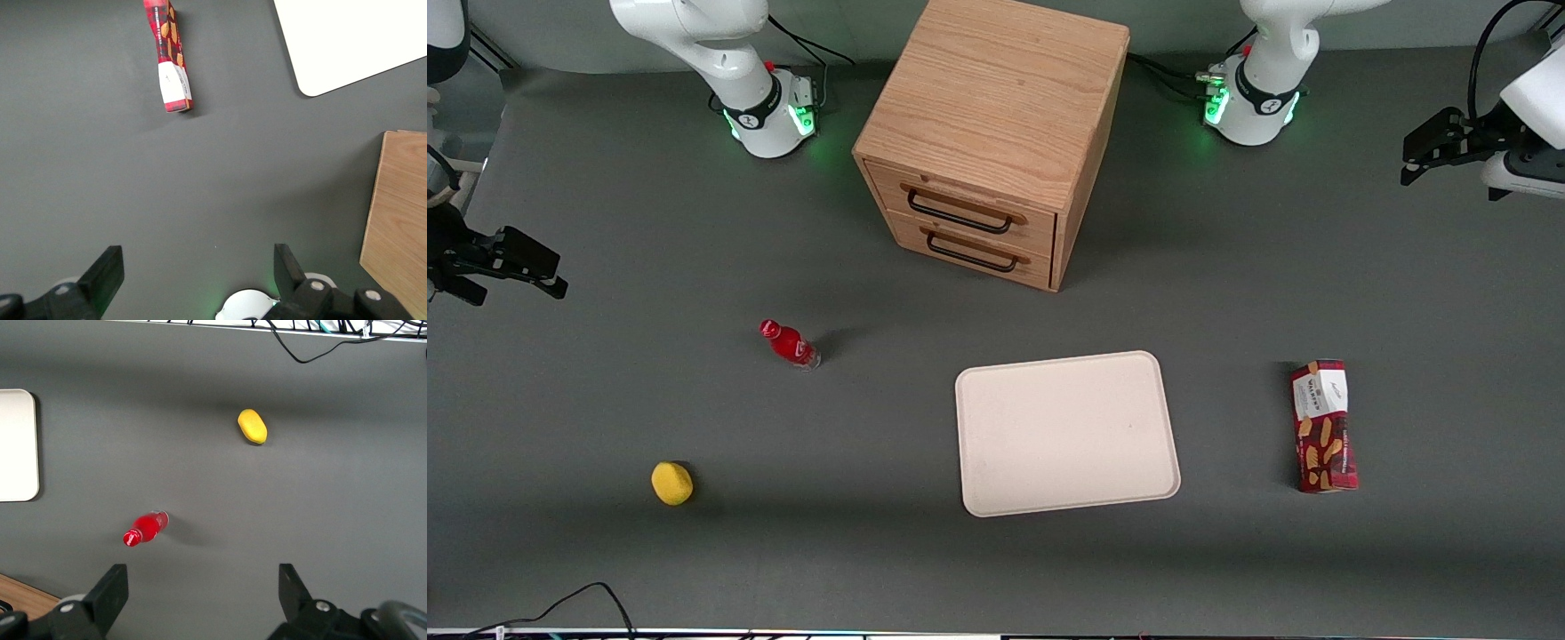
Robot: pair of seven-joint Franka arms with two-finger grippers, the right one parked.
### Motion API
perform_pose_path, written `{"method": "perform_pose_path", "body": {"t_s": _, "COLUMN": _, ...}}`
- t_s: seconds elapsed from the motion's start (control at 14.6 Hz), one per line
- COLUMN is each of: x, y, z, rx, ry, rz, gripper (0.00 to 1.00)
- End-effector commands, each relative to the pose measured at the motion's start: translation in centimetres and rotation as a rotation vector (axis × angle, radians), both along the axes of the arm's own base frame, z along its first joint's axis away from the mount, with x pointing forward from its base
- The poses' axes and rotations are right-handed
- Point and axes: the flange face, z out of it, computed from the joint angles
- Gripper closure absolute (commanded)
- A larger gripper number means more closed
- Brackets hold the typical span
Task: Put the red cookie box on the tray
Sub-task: 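Move the open left gripper down over the red tartan shortbread box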
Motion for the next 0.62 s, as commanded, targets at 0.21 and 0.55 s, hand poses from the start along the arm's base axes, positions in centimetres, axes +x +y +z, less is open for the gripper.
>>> {"method": "perform_pose_path", "body": {"t_s": 0.21, "x": -0.4, "y": 1.8, "z": 0.9, "rx": -0.019, "ry": -0.006, "rz": -0.038, "gripper": 0.0}}
{"method": "perform_pose_path", "body": {"t_s": 0.55, "x": 3.6, "y": 3.1, "z": -2.4, "rx": -0.025, "ry": -0.006, "rz": -0.007, "gripper": 0.0}}
